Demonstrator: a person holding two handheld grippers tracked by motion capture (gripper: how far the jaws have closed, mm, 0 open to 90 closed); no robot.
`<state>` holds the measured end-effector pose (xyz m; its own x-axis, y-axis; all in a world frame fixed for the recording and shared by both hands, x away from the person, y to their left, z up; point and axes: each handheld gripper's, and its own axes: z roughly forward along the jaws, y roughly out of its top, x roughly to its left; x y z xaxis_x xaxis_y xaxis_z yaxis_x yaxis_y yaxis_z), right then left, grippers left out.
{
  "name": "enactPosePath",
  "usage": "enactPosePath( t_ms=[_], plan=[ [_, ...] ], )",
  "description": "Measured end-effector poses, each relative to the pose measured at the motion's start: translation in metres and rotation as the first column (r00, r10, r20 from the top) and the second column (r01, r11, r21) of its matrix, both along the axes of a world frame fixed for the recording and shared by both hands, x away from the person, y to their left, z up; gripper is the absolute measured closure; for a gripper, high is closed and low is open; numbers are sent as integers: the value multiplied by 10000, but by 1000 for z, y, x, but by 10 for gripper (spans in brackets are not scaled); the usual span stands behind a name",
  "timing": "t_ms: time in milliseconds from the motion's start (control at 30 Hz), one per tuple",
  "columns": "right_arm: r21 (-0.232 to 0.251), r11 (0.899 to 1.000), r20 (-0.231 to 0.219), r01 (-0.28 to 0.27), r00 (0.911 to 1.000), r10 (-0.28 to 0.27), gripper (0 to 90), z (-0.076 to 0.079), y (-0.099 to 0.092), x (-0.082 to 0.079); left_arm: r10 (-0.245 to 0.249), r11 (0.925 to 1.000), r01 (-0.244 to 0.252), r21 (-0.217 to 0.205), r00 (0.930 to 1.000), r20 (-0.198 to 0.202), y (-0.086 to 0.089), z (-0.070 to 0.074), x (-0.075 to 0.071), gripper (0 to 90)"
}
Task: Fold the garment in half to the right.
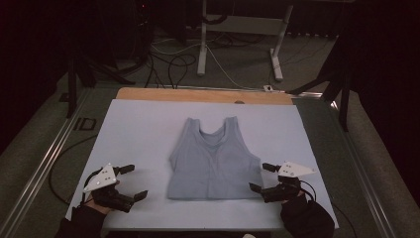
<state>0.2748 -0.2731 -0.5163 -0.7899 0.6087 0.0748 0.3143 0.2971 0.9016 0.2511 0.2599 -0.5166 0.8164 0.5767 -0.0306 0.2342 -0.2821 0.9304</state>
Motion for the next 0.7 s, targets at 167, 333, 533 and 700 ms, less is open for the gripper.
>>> enactPosePath(
  t_ms=[167,333,533,700],
  plan=[
    [-147,9997,-82,-184,9998,183,80,0,4,0,-141,9999,141,-28,9998,-137,1,-1,1,4],
    [-220,9995,-102,-243,9997,241,80,-2,7,1,-112,9999,114,104,9997,-195,1,0,1,4],
    [61,9999,-97,-113,9999,113,81,-1,2,1,-4,9999,6,147,9998,-194,2,0,0,4],
    [-193,9998,-86,77,9999,-78,80,0,2,0,-170,9995,178,245,9993,-322,-1,-1,1,4]
  ],
)
